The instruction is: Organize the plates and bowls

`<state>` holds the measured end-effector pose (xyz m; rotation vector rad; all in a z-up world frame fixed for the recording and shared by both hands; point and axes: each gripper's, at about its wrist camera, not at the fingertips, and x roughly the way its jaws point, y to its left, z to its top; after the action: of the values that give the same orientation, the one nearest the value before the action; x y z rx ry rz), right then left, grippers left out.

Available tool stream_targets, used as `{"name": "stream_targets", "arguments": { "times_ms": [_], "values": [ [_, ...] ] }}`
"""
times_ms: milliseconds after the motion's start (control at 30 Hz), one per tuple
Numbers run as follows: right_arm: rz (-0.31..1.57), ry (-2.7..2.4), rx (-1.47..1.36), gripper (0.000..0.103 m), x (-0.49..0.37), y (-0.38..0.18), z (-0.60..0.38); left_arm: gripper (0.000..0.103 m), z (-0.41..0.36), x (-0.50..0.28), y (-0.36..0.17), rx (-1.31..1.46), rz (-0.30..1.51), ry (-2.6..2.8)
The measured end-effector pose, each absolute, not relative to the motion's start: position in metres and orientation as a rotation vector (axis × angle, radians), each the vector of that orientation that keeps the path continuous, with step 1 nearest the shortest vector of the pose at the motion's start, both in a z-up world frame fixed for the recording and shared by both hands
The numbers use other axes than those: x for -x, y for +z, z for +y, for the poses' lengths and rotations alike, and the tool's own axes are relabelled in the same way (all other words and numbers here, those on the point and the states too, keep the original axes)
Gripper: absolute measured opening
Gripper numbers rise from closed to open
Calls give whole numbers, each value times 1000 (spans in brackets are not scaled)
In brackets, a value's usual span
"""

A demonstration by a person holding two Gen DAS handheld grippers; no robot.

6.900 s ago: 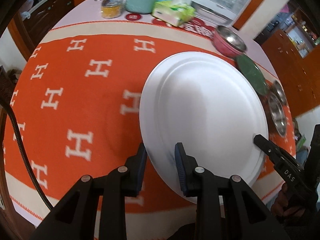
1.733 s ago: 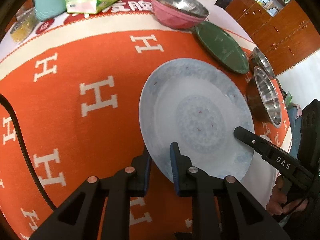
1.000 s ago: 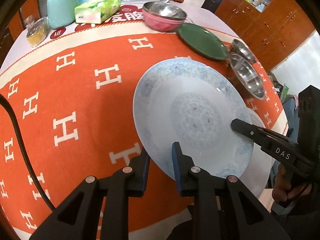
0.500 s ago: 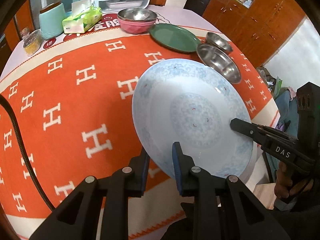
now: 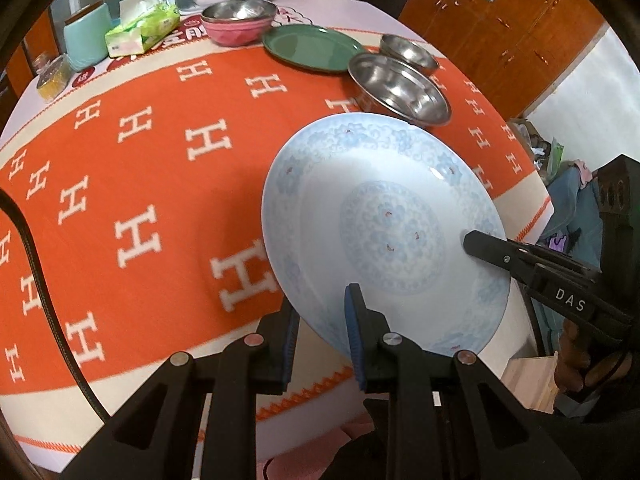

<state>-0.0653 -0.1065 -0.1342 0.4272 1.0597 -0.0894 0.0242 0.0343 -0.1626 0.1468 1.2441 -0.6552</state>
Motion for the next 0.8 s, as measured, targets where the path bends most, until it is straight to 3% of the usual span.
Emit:
{"name": "stream_targets", "arguments": {
  "times_ms": [800],
  "values": [
    [1214,-39,-415,17,85,-170,-158,21,-21,-7,-201,-153,1409,-593]
  ]
}}
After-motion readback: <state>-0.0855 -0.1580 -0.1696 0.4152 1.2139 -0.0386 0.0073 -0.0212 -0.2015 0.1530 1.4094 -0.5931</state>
